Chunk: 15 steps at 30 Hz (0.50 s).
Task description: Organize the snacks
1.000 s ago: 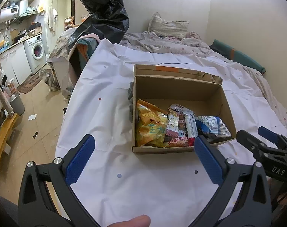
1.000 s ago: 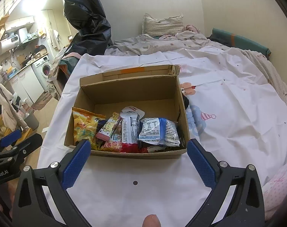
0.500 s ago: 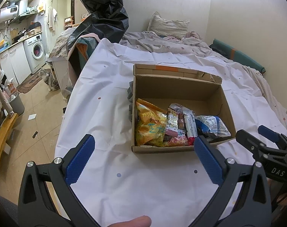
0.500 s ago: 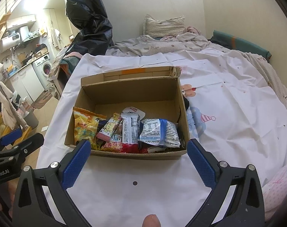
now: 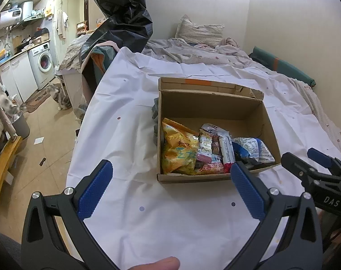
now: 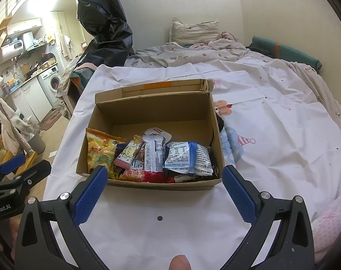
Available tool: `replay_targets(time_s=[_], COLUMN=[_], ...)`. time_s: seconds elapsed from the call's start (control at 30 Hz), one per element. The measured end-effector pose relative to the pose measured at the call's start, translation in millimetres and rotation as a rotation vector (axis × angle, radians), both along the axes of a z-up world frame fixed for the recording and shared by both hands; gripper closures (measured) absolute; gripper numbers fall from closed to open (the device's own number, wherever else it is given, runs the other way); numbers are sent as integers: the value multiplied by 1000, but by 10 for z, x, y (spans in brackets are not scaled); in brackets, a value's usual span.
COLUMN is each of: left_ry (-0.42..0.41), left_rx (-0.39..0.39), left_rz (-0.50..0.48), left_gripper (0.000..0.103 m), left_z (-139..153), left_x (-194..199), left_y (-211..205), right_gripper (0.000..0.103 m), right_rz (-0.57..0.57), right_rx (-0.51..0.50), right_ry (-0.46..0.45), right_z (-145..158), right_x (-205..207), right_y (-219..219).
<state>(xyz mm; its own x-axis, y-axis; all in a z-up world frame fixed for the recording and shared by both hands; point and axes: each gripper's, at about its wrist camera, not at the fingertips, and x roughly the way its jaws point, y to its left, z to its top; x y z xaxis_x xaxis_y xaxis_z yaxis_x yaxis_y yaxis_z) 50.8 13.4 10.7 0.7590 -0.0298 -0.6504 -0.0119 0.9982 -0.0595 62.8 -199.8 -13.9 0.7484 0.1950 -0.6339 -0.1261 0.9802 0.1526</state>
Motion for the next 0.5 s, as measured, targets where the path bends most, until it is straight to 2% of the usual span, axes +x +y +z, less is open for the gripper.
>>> replay_targets(time_s=[0.5], left_ry=[-6], left_rx=[5], left_rz=[9], left_gripper=[0], left_z=[-14], left_x=[-24], left_y=[28], right_gripper=[0], right_rz=[5], right_rx=[-5], right_ry=[-7], right_z=[35], right_x=[-13], right_y=[-14])
